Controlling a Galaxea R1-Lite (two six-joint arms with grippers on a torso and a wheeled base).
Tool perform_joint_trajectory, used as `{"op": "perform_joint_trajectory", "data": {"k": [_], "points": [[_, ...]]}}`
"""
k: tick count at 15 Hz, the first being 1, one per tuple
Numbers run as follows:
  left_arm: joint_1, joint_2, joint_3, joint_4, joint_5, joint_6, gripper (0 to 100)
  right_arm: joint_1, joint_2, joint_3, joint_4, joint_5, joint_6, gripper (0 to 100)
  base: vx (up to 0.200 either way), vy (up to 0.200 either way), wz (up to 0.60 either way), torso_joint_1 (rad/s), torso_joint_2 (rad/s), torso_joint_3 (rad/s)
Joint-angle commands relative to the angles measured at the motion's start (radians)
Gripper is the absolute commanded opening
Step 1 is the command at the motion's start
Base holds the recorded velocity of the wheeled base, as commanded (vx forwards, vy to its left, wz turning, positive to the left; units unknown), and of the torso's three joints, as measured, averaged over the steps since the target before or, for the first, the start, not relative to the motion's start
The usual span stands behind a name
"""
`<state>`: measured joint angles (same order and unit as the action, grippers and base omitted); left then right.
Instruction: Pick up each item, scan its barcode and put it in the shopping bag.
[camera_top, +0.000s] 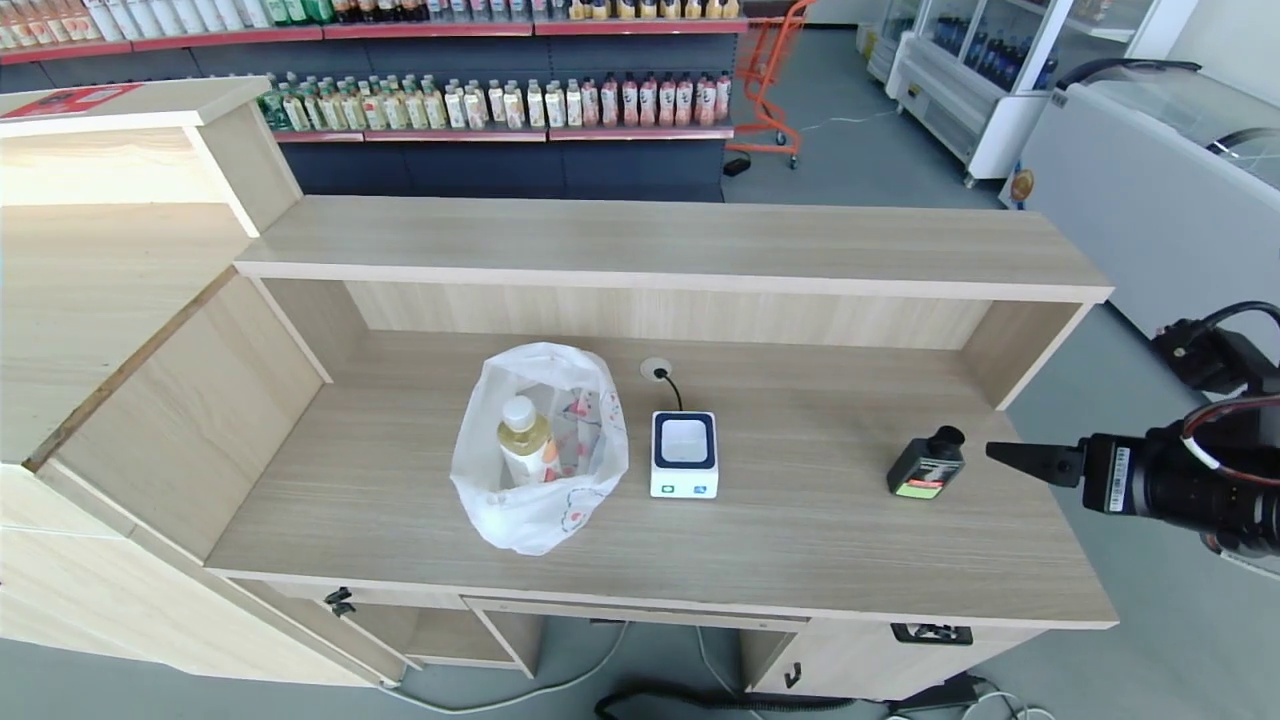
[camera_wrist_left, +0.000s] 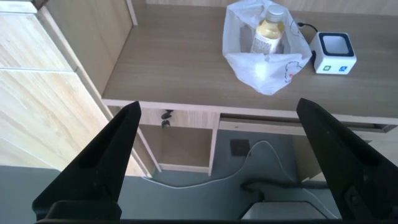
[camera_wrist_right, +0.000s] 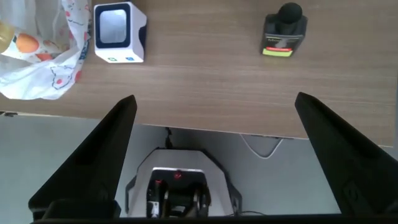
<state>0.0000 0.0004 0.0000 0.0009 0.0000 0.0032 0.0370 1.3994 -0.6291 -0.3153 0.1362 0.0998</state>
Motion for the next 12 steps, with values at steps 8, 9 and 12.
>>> {"op": "perform_joint_trajectory", "data": {"k": [8,9,12], "points": [[-0.002,0.007,0.000,0.001,-0.002,0.001,100,-0.046,0.130,-0.055,0.002,-0.102,-0.152,100,0.000,-0.200,0.00,0.002,0.00,0.001],[0.000,0.009,0.000,0.001,-0.002,0.001,100,-0.049,0.135,-0.055,0.004,-0.105,-0.169,100,0.000,-0.200,0.00,0.002,0.01,0.002],[-0.002,0.021,0.000,0.001,0.000,0.000,100,-0.100,0.159,-0.050,0.005,-0.105,-0.325,100,0.000,-0.200,0.00,0.004,0.00,0.004]]}}
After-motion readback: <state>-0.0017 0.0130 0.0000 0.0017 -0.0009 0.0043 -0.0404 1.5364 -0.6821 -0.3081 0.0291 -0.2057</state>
